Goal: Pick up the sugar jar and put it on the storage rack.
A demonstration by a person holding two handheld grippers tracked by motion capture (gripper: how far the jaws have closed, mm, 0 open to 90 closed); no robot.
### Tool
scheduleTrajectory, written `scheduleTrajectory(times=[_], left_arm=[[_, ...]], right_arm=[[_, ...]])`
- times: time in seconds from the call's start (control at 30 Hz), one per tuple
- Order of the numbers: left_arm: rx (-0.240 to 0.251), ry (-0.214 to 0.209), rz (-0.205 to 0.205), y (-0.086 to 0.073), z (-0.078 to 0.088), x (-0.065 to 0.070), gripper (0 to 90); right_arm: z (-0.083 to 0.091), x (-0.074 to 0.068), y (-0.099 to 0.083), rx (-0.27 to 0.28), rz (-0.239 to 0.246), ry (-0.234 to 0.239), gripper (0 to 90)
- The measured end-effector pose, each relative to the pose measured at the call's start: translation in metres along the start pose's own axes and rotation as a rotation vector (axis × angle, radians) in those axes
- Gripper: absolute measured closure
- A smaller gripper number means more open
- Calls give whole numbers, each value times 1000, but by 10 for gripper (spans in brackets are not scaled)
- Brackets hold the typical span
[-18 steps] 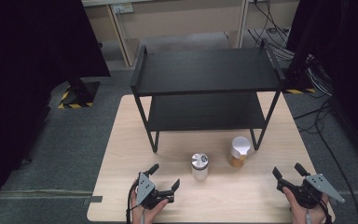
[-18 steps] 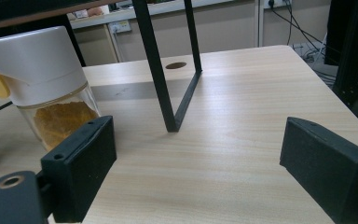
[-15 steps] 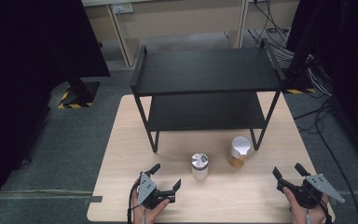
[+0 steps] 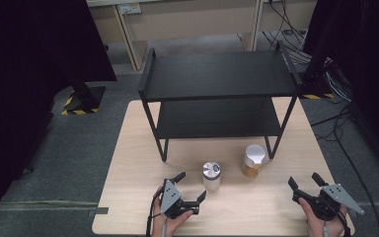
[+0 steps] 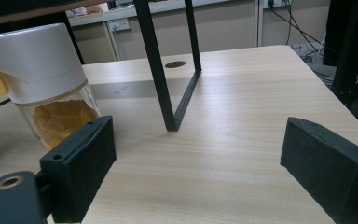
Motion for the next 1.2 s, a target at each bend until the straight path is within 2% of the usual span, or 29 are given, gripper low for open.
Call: scheduleTrajectory(times=[0.2, 0.33, 0.47, 0.73, 0.93, 1.2], left_arm=[[-14, -18, -23, 5, -16, 9, 59], [-28, -13, -17, 8, -27, 12, 72], [-35, -8, -8, 9, -30, 12, 79], [-64, -8, -31, 15, -41, 12, 127], [-91, -16, -29, 19, -48, 11, 165], [-109, -18, -66, 23, -55, 15, 217]], right_arm=[[0, -1, 0, -3, 7, 0, 104], [0, -1, 0, 0, 6, 1, 102], [0, -1, 0, -2, 7, 2, 103], [0, -1, 0, -4, 8, 1, 103], [-1, -1, 1, -9, 10, 4, 103], [-1, 0, 1, -11, 8, 7, 103]])
Point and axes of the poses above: each handheld gripper's, and its own axes: z roughly backward along the jaws, y roughly out of its top, x roughly to its right, the point moved 4 cm from there along -z, roughly forward along the jaws, and after that the axes turned 11 degrees about y, right-handed, at the moved point
